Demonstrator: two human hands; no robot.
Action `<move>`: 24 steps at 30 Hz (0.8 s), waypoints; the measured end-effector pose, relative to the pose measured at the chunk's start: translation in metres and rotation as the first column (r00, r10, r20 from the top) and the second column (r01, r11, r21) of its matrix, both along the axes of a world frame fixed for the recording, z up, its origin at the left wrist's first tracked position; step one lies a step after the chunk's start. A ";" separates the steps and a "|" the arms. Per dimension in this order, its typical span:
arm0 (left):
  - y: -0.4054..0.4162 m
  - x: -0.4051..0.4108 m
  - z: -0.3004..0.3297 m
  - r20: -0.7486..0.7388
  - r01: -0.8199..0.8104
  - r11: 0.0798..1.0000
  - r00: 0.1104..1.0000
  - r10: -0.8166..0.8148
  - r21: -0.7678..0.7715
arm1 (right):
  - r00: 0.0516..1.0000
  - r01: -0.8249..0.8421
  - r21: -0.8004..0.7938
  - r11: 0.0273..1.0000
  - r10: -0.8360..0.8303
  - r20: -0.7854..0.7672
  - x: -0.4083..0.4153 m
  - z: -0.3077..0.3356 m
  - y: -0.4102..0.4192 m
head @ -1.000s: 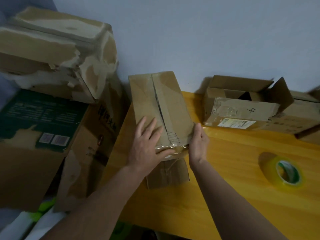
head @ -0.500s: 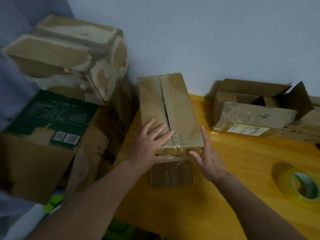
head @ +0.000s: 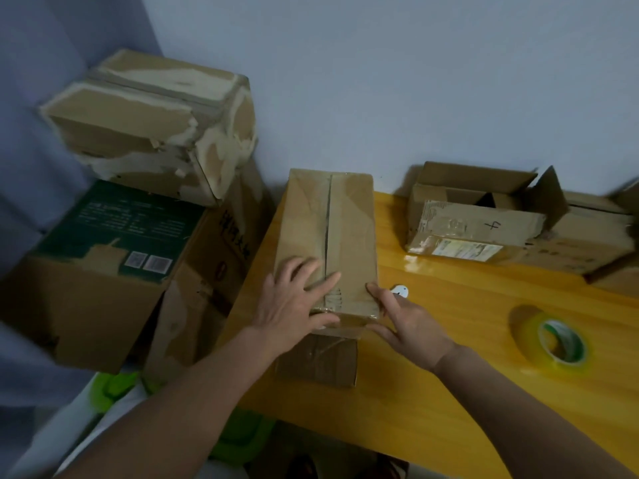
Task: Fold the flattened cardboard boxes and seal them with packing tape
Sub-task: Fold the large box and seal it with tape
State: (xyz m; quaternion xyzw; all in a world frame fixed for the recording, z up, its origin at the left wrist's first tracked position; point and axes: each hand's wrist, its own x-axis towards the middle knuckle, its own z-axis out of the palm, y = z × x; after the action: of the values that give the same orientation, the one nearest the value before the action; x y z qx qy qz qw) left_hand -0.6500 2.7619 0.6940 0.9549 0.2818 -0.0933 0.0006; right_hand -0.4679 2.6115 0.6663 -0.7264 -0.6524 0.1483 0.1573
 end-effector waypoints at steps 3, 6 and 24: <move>0.005 -0.017 0.000 -0.015 0.162 0.987 0.987 -0.162 -0.007 | 0.993 -0.044 0.106 0.993 0.033 0.110 0.007 0.019 -0.005; 0.002 -0.020 0.002 0.073 -0.007 0.999 0.997 0.010 -0.042 | 0.996 -0.071 0.283 0.956 0.052 0.073 -0.018 0.040 0.007; -0.015 -0.040 -0.033 0.342 0.124 0.984 0.937 -0.074 -0.128 | 0.917 0.069 -0.289 0.955 0.054 0.396 0.008 0.030 0.188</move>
State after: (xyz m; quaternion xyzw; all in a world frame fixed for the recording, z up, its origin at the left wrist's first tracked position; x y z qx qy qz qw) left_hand -0.6900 2.7468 0.6606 0.9671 0.2215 0.0503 0.1144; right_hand -0.4602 2.7997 0.6964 -0.7591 -0.6381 0.0926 -0.0894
